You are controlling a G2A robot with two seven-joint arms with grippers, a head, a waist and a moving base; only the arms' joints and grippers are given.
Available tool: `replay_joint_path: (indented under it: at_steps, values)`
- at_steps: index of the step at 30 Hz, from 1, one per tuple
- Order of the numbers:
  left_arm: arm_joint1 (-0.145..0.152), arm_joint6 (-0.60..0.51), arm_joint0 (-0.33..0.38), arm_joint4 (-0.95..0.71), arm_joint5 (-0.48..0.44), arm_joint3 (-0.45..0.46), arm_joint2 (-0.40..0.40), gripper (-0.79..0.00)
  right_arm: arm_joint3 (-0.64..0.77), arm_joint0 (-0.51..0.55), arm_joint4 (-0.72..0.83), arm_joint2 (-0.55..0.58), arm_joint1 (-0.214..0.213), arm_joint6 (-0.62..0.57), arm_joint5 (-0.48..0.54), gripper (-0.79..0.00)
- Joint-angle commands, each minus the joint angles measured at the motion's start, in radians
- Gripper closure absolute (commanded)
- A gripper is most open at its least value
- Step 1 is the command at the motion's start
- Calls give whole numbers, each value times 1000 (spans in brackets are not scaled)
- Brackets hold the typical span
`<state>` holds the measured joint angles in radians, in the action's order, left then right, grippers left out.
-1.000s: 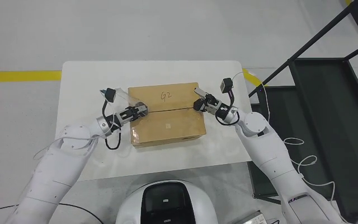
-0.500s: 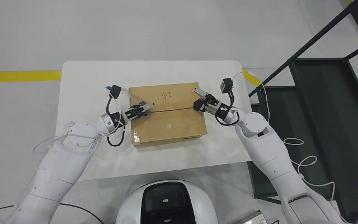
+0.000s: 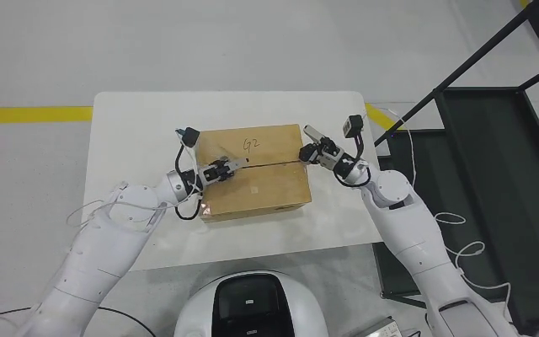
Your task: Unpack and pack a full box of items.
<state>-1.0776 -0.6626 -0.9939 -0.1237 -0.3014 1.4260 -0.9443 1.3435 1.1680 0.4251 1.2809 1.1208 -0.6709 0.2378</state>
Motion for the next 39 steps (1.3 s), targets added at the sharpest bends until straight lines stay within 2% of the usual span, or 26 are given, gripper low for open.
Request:
replay_joint_path:
  at_steps: [1,12,18,22,33,39]
  values:
    - [-2,4,-1,-4,-14,3,-5,-785,3,4,1,5,0,-2,-1,-785]
    - [7,28,-36,-16,-75,38,-86,-785,6,10,3,20,1,-3,-1,-785]
    - [14,7,-60,19,-35,57,-112,-785,5,14,10,35,-1,-14,-2,-785]
    - [11,-5,-47,31,11,39,-106,-785,8,17,9,45,-2,-16,-7,-785]
    - [-11,-7,-6,7,-5,12,-72,-785,14,24,2,54,-1,-9,-14,-785]
    - [-36,-28,26,-15,-12,-18,0,-785,9,30,17,73,-1,5,-7,-785]
